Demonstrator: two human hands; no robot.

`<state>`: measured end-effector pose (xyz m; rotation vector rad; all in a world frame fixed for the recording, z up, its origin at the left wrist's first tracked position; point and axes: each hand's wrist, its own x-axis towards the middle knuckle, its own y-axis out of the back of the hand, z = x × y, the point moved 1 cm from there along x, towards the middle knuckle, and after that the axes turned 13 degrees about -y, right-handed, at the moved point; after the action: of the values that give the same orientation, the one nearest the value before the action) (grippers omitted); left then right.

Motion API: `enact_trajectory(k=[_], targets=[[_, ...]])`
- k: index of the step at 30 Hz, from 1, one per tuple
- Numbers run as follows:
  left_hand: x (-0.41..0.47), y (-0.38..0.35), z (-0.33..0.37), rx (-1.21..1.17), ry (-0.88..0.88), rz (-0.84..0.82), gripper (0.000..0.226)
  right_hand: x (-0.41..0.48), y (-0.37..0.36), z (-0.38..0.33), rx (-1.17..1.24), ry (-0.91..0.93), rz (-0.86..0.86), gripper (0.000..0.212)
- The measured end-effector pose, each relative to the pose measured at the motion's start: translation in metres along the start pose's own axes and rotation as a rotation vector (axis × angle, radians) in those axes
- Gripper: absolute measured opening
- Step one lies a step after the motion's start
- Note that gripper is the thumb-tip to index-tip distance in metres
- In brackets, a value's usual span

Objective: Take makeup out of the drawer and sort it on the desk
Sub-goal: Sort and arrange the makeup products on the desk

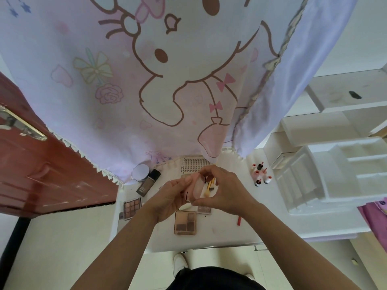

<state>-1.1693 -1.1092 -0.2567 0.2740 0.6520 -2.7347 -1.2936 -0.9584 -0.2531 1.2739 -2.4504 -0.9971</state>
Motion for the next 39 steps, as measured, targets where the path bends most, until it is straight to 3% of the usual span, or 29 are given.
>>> enact_trajectory(k=[5,9,17,23,27,31,39], targets=[[0.0,-0.009,-0.002,0.127,-0.066,0.036,0.04,-0.002,-0.007,-0.002,0.024,-0.031,0.022,0.073],[-0.002,-0.016,-0.004,0.243,-0.127,0.084,0.054,-0.002,-0.009,-0.005,0.018,-0.051,0.019,0.071],[-0.007,-0.022,-0.008,0.175,-0.111,0.09,0.035,-0.002,-0.008,0.0,0.014,-0.045,0.017,0.067],[-0.007,-0.011,-0.005,0.18,-0.036,0.053,0.055,-0.006,-0.008,0.006,0.049,0.029,0.159,0.023],[-0.009,-0.008,-0.005,-0.02,-0.085,0.194,0.025,-0.01,-0.009,0.004,0.033,0.122,0.142,0.013],[-0.009,-0.004,-0.01,-0.058,-0.058,0.244,0.033,-0.009,-0.007,0.001,0.054,0.127,0.15,0.023],[-0.001,-0.007,-0.003,-0.015,0.026,0.108,0.065,0.005,0.01,-0.008,-0.143,0.056,-0.046,0.048]])
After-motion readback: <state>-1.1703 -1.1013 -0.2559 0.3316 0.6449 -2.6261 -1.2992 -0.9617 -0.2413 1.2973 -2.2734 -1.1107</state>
